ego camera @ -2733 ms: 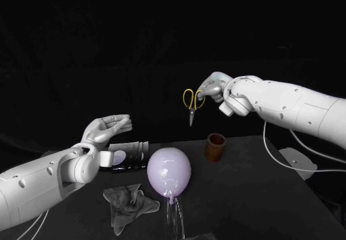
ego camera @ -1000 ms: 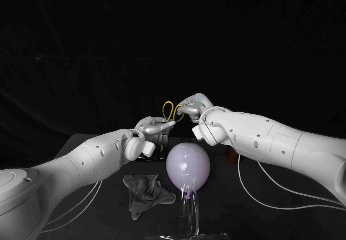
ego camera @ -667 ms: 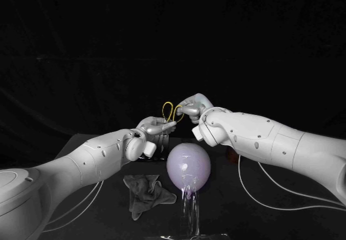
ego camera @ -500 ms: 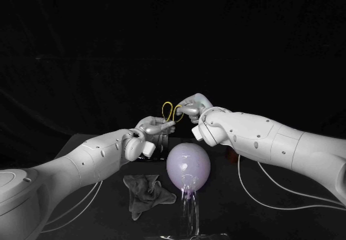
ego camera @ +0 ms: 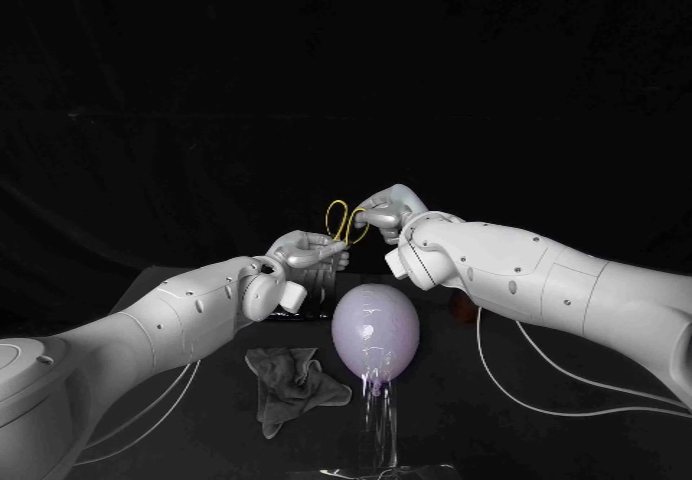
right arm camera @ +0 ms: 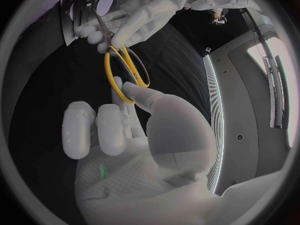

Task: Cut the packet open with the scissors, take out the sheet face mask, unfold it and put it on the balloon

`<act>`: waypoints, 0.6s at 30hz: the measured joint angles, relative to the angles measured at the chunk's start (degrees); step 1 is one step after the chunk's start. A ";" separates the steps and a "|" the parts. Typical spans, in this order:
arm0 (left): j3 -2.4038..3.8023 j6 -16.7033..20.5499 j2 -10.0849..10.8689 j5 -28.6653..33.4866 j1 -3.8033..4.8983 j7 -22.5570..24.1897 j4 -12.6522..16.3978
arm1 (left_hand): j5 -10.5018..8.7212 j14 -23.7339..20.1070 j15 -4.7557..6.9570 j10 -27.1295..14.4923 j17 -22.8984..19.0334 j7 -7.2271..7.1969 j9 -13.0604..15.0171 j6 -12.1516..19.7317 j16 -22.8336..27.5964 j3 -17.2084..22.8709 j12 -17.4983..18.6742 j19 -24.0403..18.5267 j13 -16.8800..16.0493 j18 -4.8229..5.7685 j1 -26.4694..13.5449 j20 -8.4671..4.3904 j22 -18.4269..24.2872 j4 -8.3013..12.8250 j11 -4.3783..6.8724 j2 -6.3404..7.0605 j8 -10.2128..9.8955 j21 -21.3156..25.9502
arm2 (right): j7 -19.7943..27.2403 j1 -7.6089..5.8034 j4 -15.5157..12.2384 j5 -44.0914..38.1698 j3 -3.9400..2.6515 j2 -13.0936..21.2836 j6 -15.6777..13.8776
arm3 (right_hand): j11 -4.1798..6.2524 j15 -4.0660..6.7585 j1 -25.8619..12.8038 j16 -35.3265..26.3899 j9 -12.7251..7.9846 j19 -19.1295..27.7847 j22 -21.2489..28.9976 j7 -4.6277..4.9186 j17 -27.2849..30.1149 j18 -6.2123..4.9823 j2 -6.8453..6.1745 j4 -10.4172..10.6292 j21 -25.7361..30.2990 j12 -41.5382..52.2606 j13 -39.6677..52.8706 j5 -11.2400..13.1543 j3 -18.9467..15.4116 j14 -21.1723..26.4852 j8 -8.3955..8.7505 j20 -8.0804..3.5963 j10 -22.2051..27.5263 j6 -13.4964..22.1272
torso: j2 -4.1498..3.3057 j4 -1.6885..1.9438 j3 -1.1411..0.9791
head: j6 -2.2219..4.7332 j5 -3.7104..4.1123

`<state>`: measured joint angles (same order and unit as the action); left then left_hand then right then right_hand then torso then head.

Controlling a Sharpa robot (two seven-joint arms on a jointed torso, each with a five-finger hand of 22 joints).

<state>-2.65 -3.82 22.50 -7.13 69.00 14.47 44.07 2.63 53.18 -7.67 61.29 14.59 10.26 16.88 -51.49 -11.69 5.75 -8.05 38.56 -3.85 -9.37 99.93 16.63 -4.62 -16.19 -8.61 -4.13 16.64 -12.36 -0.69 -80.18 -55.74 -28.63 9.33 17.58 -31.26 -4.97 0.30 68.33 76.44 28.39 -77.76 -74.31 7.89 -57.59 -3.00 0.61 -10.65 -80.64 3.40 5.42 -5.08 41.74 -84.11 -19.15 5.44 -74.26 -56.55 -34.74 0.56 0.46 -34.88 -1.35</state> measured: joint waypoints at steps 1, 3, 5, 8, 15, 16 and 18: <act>0.00 -0.15 0.01 -0.01 0.00 0.01 0.01 | 0.00 0.18 0.18 0.20 0.06 0.08 0.06 -0.08 0.00 0.38 0.13 0.10 0.00 0.01 -0.01 0.11 0.00 0.06 0.21 -0.01 0.14 0.00 | 0.00 0.00 0.00 0.00 0.00 0.01 0.00 | 0.00 0.00 0.00 0.00 0.00 0.00 0.00 0.00 0.00 0.00 0.00 0.00 0.00 0.00 0.00 0.01 0.00 0.00 0.00 0.00 0.00 0.00 | -0.01 -0.01 0.00 | -0.01 0.00; 0.00 -0.41 0.02 -0.02 0.00 0.03 0.02 | -0.06 0.57 0.16 0.92 0.24 -0.21 0.33 -0.39 0.00 1.16 0.29 0.34 0.01 0.03 0.00 0.00 0.00 0.05 0.29 -0.02 0.47 -0.23 | 0.00 0.00 0.00 0.00 0.00 0.03 -0.01 | 0.00 0.00 0.00 0.00 0.00 0.00 0.03 0.00 0.00 0.01 0.00 0.00 0.00 0.00 0.00 0.02 0.00 0.00 0.00 0.00 0.00 0.00 | -0.01 -0.01 -0.01 | -0.04 0.00; 0.00 -0.61 0.02 -0.03 0.00 0.04 0.03 | -0.21 0.75 0.34 1.36 0.36 -0.26 0.39 -0.63 -0.21 1.61 0.31 0.67 0.02 0.03 0.05 0.07 0.00 -0.02 0.31 -0.07 0.64 -0.23 | -0.01 0.00 0.02 0.00 0.00 0.05 -0.01 | 0.00 0.00 0.00 0.00 0.00 0.00 0.05 0.00 0.00 0.00 0.00 0.00 0.00 0.00 -0.01 0.03 0.00 0.00 0.01 0.00 0.00 0.01 | -0.01 -0.03 -0.02 | -0.10 0.01; 0.00 -0.90 -0.02 -0.04 0.00 0.11 0.06 | -0.15 2.03 0.72 2.91 0.73 -0.53 0.79 -1.42 -0.71 3.41 0.57 1.53 0.04 0.04 0.35 -0.04 0.00 0.07 0.64 0.21 1.29 -0.69 | -0.07 0.00 0.17 0.00 0.00 0.07 0.01 | 0.00 -0.01 0.00 0.00 -0.01 0.00 0.05 0.00 0.01 0.01 0.00 0.18 0.00 -0.01 -0.01 0.13 0.18 0.01 0.02 0.00 0.00 0.01 | 0.00 -0.04 -0.02 | -0.17 0.00; 0.00 -1.12 -0.11 -0.07 0.00 0.30 0.23 | -0.01 4.11 1.61 4.59 1.67 -1.01 0.79 -2.06 -1.41 5.68 0.79 2.72 0.06 0.08 0.34 0.06 0.00 -1.75 0.32 0.23 2.32 -1.11 | -0.17 -0.02 0.63 0.03 0.03 0.07 0.41 | 0.64 -0.35 0.51 -2.67 0.38 3.45 4.76 0.95 4.66 -1.25 -0.57 0.76 3.12 -0.12 -0.46 0.25 0.65 0.97 0.61 0.48 1.13 1.65 | 0.03 -0.07 -0.02 | -0.20 0.07; 0.00 -1.13 -0.11 -0.07 0.00 0.33 0.25 | -0.01 4.27 1.61 4.68 1.72 -1.01 0.79 -2.06 -1.44 5.78 0.80 2.72 0.06 0.08 0.32 0.06 0.00 -1.85 0.23 0.24 2.42 -1.11 | -0.16 -0.02 0.74 0.08 0.07 0.07 0.62 | 0.25 -0.80 0.65 -5.84 0.36 7.24 9.19 1.42 10.07 -2.32 -0.88 1.19 6.15 0.15 -0.82 0.08 0.23 2.95 1.17 0.86 2.79 2.43 | 0.03 -0.07 -0.02 | -0.19 0.10; 0.00 -1.13 -0.11 -0.08 -0.01 0.37 0.31 | -0.01 4.49 1.82 5.10 1.98 -1.01 0.79 -2.06 -1.44 6.25 0.81 2.74 0.06 0.08 -0.10 0.04 0.00 -2.30 0.23 0.67 2.68 -1.11 | -0.11 -0.02 1.05 0.31 0.16 0.08 1.31 | -0.71 -1.88 -0.38 -15.26 -0.29 18.06 21.60 2.31 22.70 -5.03 -2.58 1.90 15.73 0.24 -1.65 -0.41 -0.93 9.46 3.00 1.44 6.71 4.80 | 0.03 -0.07 -0.02 | -0.20 0.20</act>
<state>-2.65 -4.94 22.39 -7.20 69.00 14.84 44.37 2.62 57.67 -5.85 66.39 16.56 9.24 17.67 -53.56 -13.13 12.00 -7.24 41.30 -3.79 -9.28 99.84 16.67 -4.62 -18.49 -8.38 -3.46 19.32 -13.48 -0.80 -80.20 -54.69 -28.32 9.48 17.66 -29.95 -5.69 -1.58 67.95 61.18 28.10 -59.70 -52.71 10.20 -34.89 -8.03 -1.96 -8.75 -64.92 3.63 3.76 -5.50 40.81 -74.65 -16.15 6.88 -67.55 -51.75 -34.71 0.49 0.44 -35.08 -1.14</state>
